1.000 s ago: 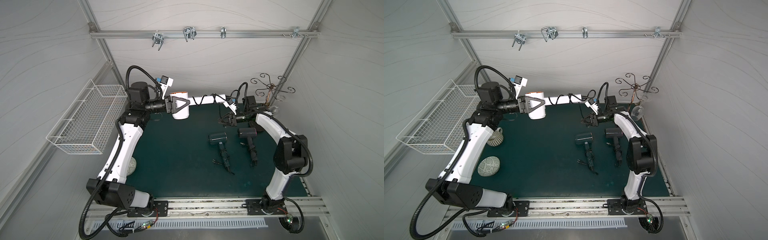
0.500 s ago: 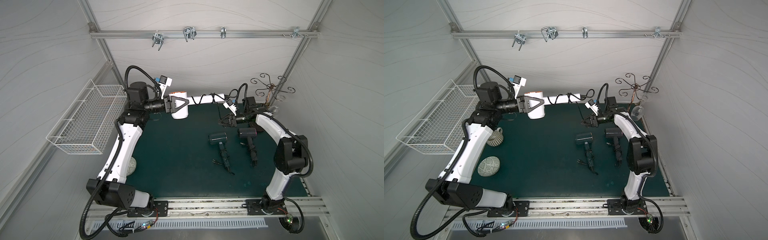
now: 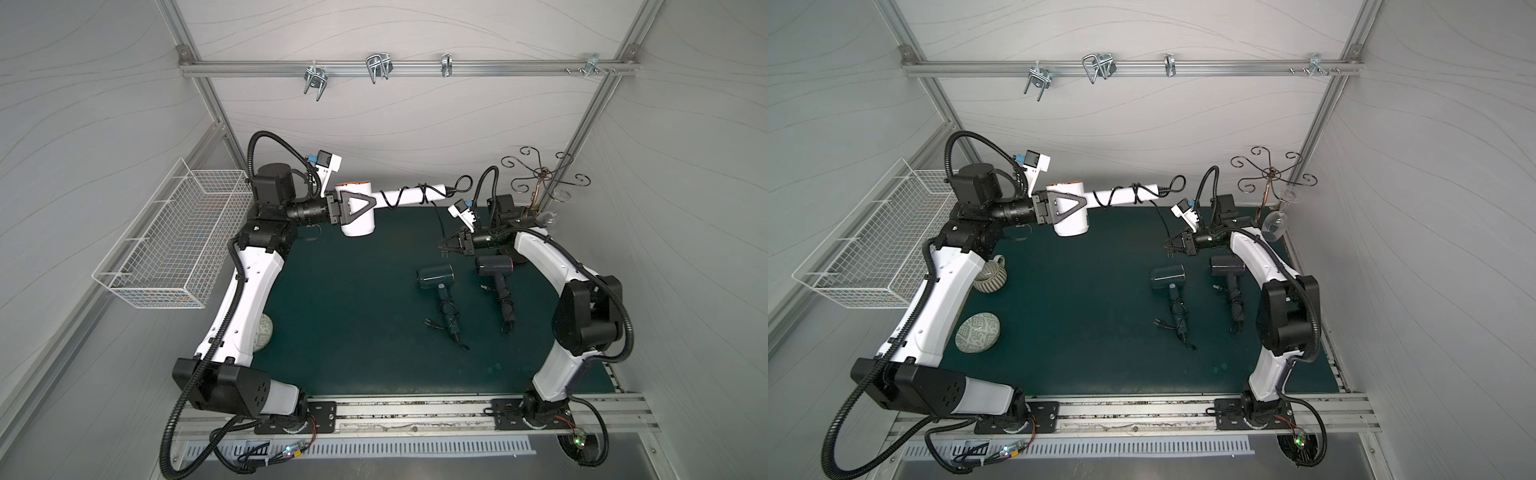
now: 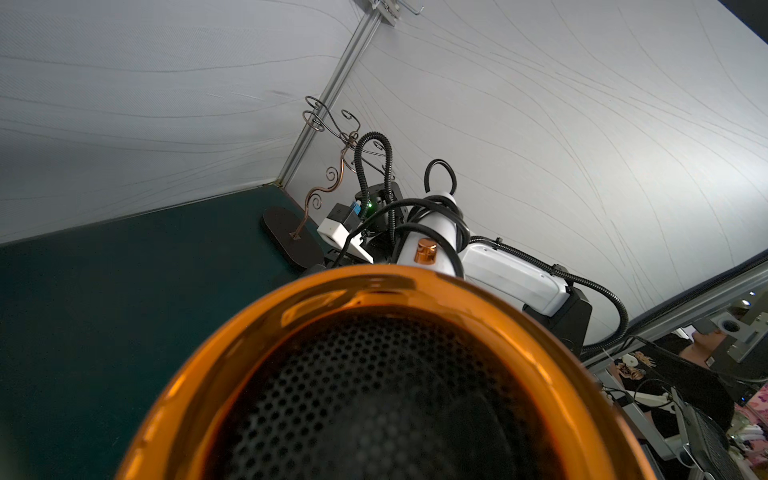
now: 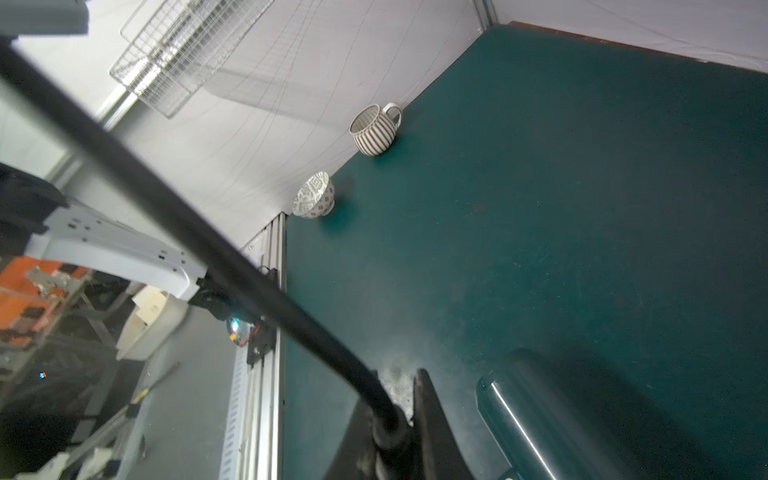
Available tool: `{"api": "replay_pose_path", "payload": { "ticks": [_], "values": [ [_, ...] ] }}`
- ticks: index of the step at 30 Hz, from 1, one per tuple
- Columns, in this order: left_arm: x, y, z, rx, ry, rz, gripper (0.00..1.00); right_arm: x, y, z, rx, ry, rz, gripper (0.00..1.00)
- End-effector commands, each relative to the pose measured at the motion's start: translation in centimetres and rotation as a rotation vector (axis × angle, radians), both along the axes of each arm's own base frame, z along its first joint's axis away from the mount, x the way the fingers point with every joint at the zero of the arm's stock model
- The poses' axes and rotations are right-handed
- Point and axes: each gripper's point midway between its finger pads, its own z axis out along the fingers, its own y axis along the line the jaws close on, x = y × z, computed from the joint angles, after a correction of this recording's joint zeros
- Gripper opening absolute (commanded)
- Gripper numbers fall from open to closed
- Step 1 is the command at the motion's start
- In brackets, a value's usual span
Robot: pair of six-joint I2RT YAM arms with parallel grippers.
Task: Wrap the cord around the hair dryer
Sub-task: Wrap the power cord around the hair dryer.
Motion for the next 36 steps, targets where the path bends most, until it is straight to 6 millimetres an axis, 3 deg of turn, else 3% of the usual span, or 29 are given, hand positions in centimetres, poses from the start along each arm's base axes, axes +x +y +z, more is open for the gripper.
{"api": "replay_pose_path", "payload": {
  "ticks": [1, 8, 15, 19, 23, 28, 33, 36],
  "values": [
    [-0.6, 0.9, 4.8, -0.037, -0.184, 0.04, 0.0, -0.9, 0.3, 0.4, -0.02, -0.018, -0.007, 0.09],
    [2.1, 3.2, 4.2, -0.044, -0.133, 0.201, 0.0, -4.5, 2.8, -1.1, -0.124, -0.044, 0.045, 0.05],
    [4.5, 6.0, 2.1, 0.033, -0.079, 0.38, 0.0, -12.0, 6.1, -2.7, -0.272, -0.076, 0.201, 0.04],
    [5.1, 6.3, 1.2, 0.079, -0.06, 0.405, 0.0, -14.9, 6.4, -3.1, -0.374, -0.104, 0.244, 0.03],
    [5.1, 5.5, -1.3, 0.162, -0.026, 0.396, 0.0, -15.3, 6.4, -1.0, -0.439, -0.177, 0.241, 0.03],
    [4.1, 2.5, -7.0, 0.37, 0.026, 0.332, 0.0, -15.0, 6.8, 2.4, -0.496, -0.284, 0.255, 0.03],
    [2.6, 1.2, -12.7, 0.52, 0.107, 0.271, 0.0, -14.2, 7.4, 6.2, -0.495, -0.409, 0.237, 0.03],
    [1.0, 0.1, -14.5, 0.541, 0.134, 0.214, 0.0, -13.2, 7.5, 8.0, -0.487, -0.491, 0.21, 0.02]
  ]
}}
